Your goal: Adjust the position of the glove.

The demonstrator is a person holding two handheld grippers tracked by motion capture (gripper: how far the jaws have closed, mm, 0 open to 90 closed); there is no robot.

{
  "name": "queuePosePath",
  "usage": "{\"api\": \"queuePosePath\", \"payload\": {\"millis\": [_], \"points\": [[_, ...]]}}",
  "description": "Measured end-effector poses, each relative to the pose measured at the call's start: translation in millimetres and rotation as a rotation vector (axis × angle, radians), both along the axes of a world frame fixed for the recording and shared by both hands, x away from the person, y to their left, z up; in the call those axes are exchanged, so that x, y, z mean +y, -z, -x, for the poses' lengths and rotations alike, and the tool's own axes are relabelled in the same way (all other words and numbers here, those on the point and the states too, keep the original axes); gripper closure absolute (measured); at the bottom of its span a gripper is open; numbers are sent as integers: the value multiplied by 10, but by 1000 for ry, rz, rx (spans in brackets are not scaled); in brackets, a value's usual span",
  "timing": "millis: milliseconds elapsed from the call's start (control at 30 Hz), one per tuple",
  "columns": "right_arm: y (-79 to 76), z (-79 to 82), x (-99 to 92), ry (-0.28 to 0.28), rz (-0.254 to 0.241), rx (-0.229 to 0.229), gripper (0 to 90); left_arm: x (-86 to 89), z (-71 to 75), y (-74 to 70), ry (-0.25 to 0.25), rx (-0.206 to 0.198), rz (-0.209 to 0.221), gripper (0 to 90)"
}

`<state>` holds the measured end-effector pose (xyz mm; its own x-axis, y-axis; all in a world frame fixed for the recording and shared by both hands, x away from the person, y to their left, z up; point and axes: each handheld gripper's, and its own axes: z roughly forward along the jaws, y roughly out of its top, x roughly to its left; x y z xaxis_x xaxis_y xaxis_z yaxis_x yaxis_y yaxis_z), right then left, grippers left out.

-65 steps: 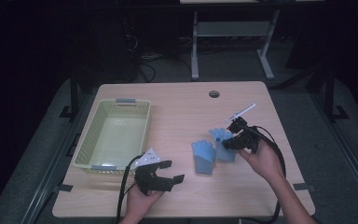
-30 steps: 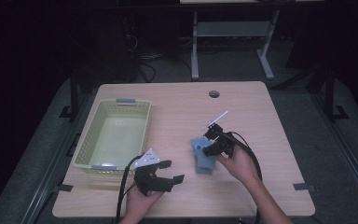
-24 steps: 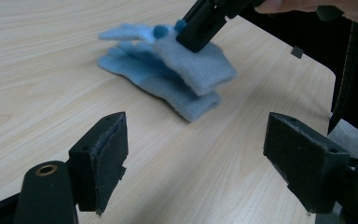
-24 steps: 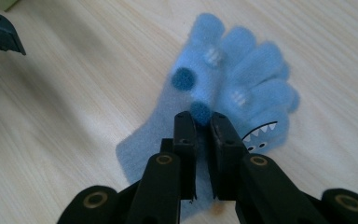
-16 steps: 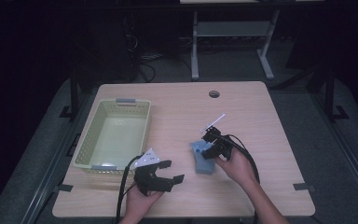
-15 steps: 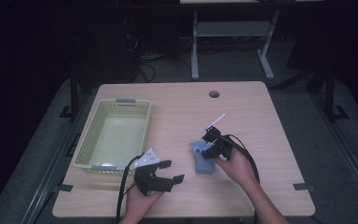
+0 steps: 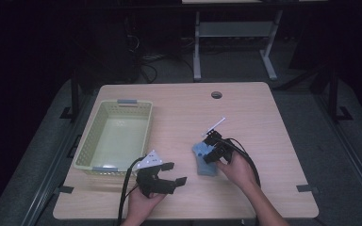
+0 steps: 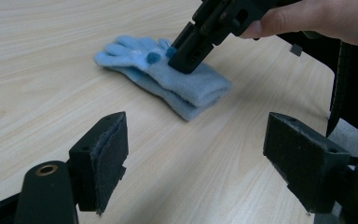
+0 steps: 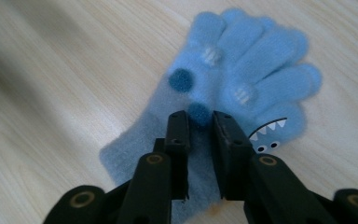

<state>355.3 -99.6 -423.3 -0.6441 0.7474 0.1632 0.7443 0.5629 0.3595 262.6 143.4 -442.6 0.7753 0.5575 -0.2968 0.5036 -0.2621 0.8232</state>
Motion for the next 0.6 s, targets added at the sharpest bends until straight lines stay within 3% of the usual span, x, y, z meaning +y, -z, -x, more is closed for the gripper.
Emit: {"api": "queuePosePath", "payload": {"millis": [100, 233, 300, 400, 600], "points": [[-9, 1, -5, 14, -8, -3, 672, -3, 8, -5, -2, -2, 7, 215], [-83, 15, -14, 12, -26, -38, 660, -2, 4, -5, -1, -2, 6, 215], [-142, 9, 10, 3, -36, -59, 751, -1, -4, 5, 0, 4, 3, 215], [-113, -17, 75, -10, -27, -62, 819, -5, -5, 7, 1, 3, 0, 215], [51, -84, 122, -10, -6, -29, 835, -12, 9, 4, 10, -1, -3, 219]]}}
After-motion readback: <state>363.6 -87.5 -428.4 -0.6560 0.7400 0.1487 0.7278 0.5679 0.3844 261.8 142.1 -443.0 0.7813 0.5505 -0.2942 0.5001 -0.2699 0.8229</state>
